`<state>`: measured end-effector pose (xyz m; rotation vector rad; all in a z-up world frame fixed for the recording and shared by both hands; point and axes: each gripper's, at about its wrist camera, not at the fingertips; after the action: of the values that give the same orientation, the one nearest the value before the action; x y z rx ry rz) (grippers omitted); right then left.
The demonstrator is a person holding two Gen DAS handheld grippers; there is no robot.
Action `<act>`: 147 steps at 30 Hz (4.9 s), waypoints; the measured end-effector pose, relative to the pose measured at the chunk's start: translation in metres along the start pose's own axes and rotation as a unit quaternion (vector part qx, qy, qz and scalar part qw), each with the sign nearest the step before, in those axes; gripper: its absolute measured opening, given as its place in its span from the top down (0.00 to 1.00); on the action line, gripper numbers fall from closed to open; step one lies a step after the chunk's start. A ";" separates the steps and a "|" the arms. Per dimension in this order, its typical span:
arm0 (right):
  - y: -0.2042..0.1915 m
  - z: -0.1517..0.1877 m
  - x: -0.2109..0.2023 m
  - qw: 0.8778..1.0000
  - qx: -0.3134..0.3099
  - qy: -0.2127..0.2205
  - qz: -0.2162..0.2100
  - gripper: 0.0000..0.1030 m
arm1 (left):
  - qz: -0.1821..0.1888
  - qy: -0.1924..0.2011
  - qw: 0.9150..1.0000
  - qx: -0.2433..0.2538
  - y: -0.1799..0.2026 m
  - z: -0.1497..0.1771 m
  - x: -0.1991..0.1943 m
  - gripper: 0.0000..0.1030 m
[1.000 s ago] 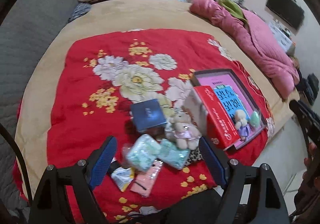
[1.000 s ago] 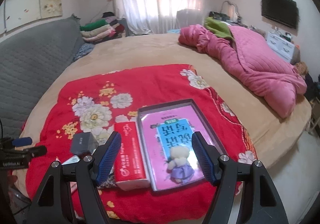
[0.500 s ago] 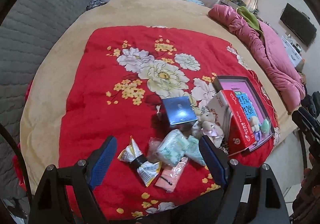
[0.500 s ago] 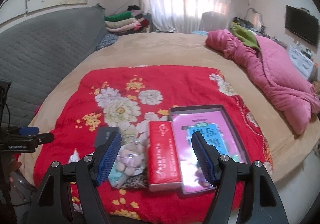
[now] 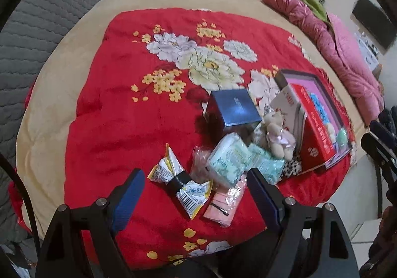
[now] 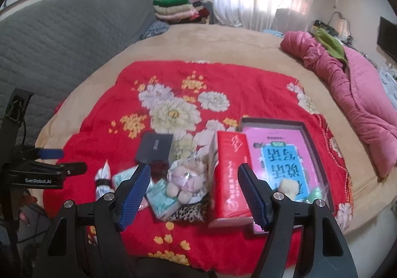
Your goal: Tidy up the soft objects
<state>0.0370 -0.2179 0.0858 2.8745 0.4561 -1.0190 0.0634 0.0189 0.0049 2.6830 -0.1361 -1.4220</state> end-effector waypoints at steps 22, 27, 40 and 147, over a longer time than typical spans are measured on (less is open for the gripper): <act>0.005 0.035 0.059 0.996 -0.018 -0.085 -0.008 0.28 | -0.018 -0.061 0.982 0.176 0.068 0.023 0.090 0.18; -0.005 0.036 0.083 0.993 -0.046 -0.107 -0.017 0.28 | -0.024 -0.066 0.979 0.191 0.070 0.025 0.103 0.18; -0.031 0.042 0.145 0.983 -0.091 -0.160 -0.021 0.28 | 0.061 -0.083 0.987 0.123 0.039 0.014 0.116 0.42; 0.226 0.021 -0.083 0.968 0.224 0.098 0.060 0.83 | 0.172 0.008 0.968 0.181 0.278 -0.061 0.023 0.45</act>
<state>0.0298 -0.4582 0.1109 3.3687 0.0561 -0.9228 0.1182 -0.2566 0.0572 2.7501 -0.8919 -1.3724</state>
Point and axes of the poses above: each gripper's, at about its wrist camera, not at the fingertips, and x roughly the way its jaws point, y to its right, z to its underside, and after that the axes turned 11 degrees about y, right-handed
